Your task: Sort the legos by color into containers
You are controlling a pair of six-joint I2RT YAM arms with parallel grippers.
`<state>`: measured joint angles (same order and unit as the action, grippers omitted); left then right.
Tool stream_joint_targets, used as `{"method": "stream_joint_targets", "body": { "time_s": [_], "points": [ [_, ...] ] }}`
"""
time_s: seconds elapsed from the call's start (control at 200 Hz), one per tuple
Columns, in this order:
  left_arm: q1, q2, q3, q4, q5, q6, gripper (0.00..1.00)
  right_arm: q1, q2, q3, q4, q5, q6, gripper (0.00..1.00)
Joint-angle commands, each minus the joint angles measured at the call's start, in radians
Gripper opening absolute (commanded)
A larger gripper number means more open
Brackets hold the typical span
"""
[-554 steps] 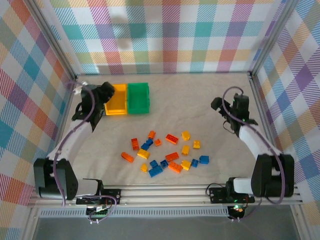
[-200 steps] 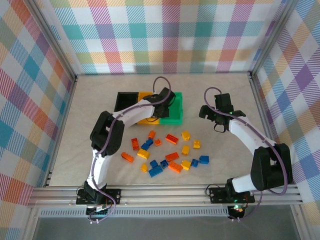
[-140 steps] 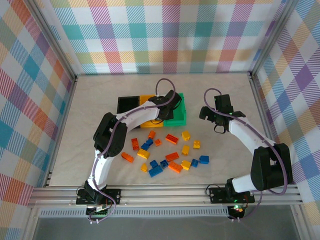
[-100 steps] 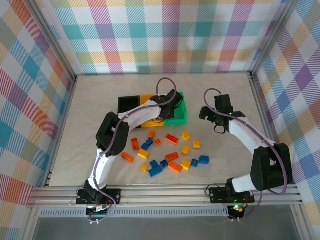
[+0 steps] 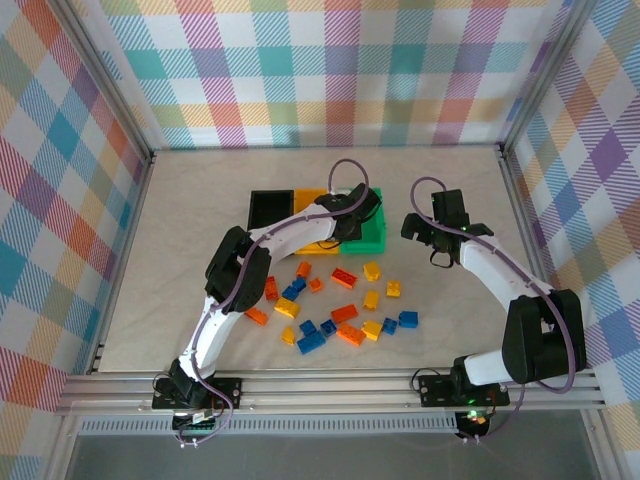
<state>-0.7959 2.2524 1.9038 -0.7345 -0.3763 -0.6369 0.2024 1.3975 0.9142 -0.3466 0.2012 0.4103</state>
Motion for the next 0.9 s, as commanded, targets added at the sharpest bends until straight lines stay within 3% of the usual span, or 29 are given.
{"method": "stream_joint_targets", "body": {
  "time_s": [0.0,0.085,0.295,0.47,0.75,0.895],
  "points": [
    [-0.016,-0.005,0.019,-0.014,0.023,-0.007,0.39,-0.003,-0.028,-0.003,-0.014,-0.004,0.015,1.00],
    [-0.016,-0.021,0.025,-0.002,0.023,-0.008,0.53,-0.003,-0.038,0.000,-0.016,-0.014,0.020,1.00],
    [-0.016,-0.132,0.081,0.007,0.012,0.013,0.70,-0.003,-0.066,0.018,-0.044,-0.100,0.021,1.00],
    [-0.016,-0.372,-0.088,0.101,-0.014,0.065,1.00,0.045,-0.096,-0.010,-0.074,-0.200,0.027,0.99],
    [-0.008,-0.762,-0.611,0.317,-0.009,0.041,1.00,0.260,0.005,-0.036,-0.080,-0.222,-0.006,0.89],
    [0.014,-0.883,-0.831,0.373,0.044,-0.009,1.00,0.339,0.124,0.015,-0.084,-0.142,-0.040,0.84]
  ]
}}
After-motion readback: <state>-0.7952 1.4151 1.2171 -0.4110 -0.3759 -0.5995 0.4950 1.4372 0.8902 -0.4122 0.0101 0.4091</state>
